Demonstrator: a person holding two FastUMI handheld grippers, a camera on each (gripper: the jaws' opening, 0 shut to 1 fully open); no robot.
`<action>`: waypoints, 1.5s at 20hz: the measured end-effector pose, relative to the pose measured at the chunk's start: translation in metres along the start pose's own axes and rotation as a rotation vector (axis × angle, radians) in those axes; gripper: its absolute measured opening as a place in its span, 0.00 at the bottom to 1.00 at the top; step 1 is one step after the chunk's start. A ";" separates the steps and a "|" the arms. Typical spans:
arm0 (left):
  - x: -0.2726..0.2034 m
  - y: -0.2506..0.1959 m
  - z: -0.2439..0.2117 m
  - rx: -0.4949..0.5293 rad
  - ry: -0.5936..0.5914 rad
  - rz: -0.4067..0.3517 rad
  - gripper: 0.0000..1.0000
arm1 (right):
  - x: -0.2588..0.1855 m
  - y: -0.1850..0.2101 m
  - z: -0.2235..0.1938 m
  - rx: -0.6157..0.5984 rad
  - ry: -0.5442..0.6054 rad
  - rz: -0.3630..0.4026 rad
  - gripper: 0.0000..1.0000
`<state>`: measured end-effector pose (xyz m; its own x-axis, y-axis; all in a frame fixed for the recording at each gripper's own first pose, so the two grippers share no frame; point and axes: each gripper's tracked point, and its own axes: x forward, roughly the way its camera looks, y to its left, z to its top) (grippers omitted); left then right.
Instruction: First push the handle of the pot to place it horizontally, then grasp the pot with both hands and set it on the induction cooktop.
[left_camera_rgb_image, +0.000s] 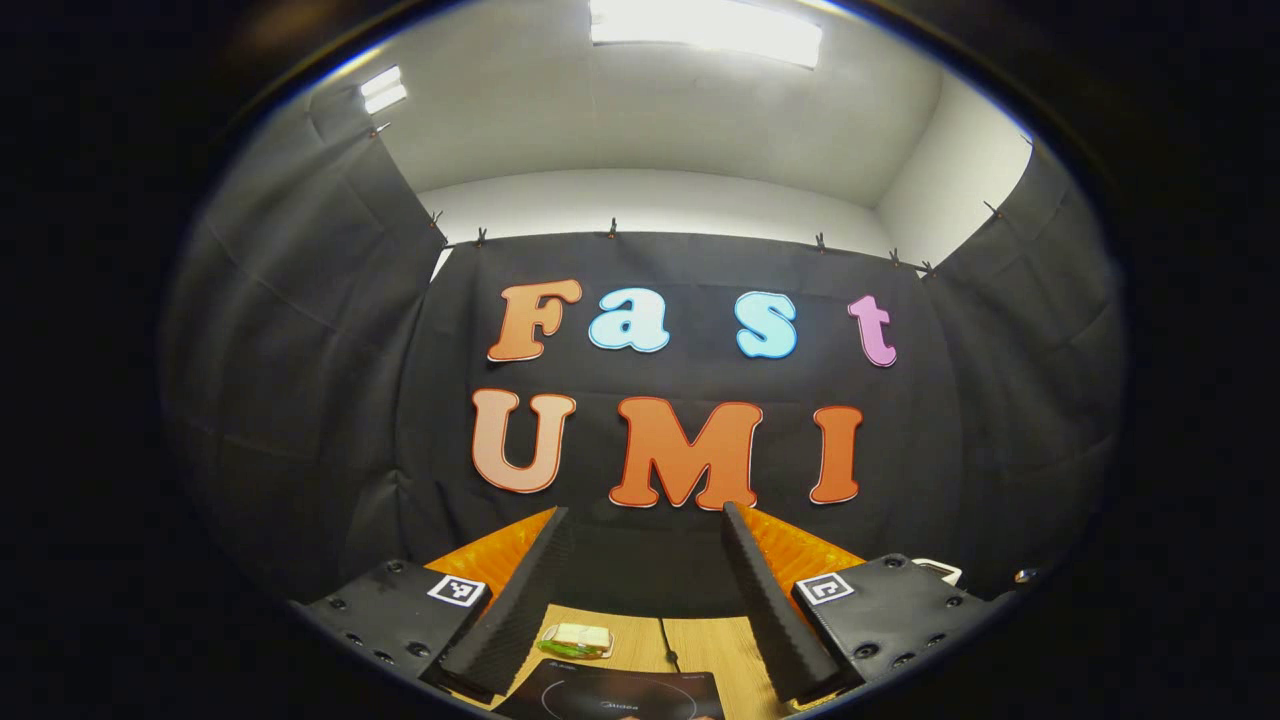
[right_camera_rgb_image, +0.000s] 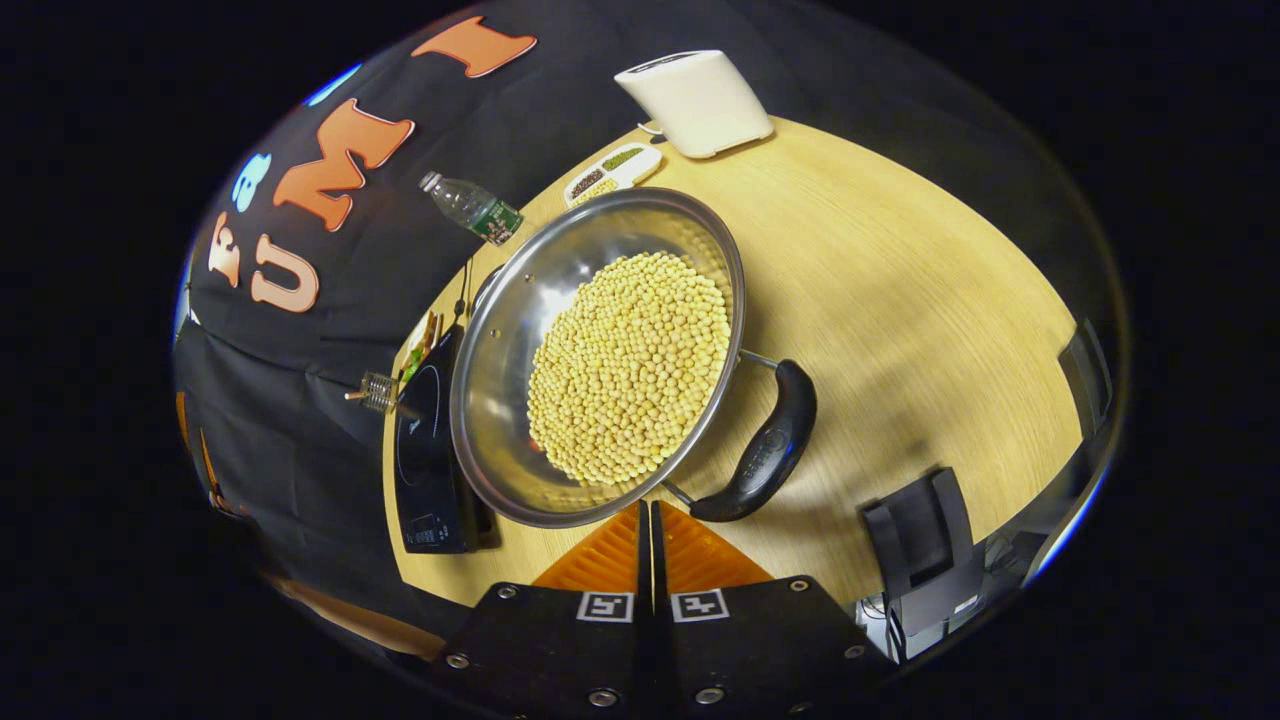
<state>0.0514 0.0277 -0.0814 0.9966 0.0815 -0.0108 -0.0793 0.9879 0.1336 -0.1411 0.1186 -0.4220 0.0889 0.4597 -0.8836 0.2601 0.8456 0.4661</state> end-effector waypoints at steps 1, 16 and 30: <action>0.000 -0.001 0.000 -0.002 0.001 -0.001 0.97 | 0.002 -0.002 0.002 0.007 0.007 -0.009 0.00; 0.018 -0.016 -0.028 -0.002 0.075 -0.021 0.97 | 0.002 -0.040 0.049 -0.018 -0.053 -0.138 0.00; 0.034 -0.024 -0.049 0.034 0.124 -0.032 0.97 | 0.015 -0.063 0.113 -0.055 -0.098 -0.215 0.00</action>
<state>0.0858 0.0129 -0.1336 0.9881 0.0680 -0.1378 -0.0450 0.9854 0.1642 -0.0473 0.0414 -0.4692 0.1310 0.2415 -0.9615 0.2309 0.9358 0.2665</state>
